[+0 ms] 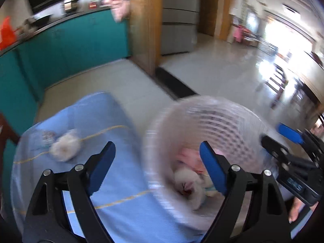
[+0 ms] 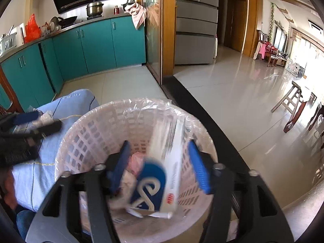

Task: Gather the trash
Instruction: 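Grasp the clear plastic bottle with the left tool while the right tool grasps the white tissue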

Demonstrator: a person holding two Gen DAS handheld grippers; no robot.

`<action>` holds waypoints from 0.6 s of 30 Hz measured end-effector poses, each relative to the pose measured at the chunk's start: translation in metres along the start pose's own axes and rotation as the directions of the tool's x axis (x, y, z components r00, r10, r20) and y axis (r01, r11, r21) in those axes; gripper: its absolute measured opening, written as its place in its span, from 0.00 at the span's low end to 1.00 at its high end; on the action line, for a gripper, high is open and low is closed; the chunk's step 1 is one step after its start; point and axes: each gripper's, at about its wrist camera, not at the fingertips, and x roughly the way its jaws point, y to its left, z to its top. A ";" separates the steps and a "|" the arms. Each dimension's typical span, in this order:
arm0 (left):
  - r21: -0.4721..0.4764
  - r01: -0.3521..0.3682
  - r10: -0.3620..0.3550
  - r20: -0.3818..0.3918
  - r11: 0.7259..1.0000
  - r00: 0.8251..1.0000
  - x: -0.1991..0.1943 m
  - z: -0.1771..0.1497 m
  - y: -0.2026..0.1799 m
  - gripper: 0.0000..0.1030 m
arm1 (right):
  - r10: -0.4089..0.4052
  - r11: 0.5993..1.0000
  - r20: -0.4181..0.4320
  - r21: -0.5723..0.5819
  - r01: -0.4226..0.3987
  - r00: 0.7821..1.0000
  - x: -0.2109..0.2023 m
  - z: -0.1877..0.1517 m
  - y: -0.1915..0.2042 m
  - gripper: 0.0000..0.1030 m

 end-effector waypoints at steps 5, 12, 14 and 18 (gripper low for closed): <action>-0.177 -0.188 0.189 -0.012 0.966 0.982 0.001 0.004 0.091 0.85 | 0.045 0.998 -0.007 -0.040 -0.045 0.999 0.009 0.007 0.023 0.73; -0.411 -0.317 0.267 -0.176 0.855 0.948 0.038 0.016 0.232 0.93 | 0.231 0.964 -0.031 -0.129 -0.233 0.972 0.017 0.016 0.109 0.78; -0.405 -0.306 0.228 -0.231 0.862 0.946 0.064 0.023 0.249 0.94 | 0.265 0.953 -0.044 -0.142 -0.269 0.963 0.022 0.020 0.133 0.78; -0.319 -0.344 0.233 -0.339 0.883 0.911 0.112 0.021 0.258 0.93 | 0.349 0.921 -0.084 -0.154 -0.358 0.933 0.039 0.031 0.189 0.83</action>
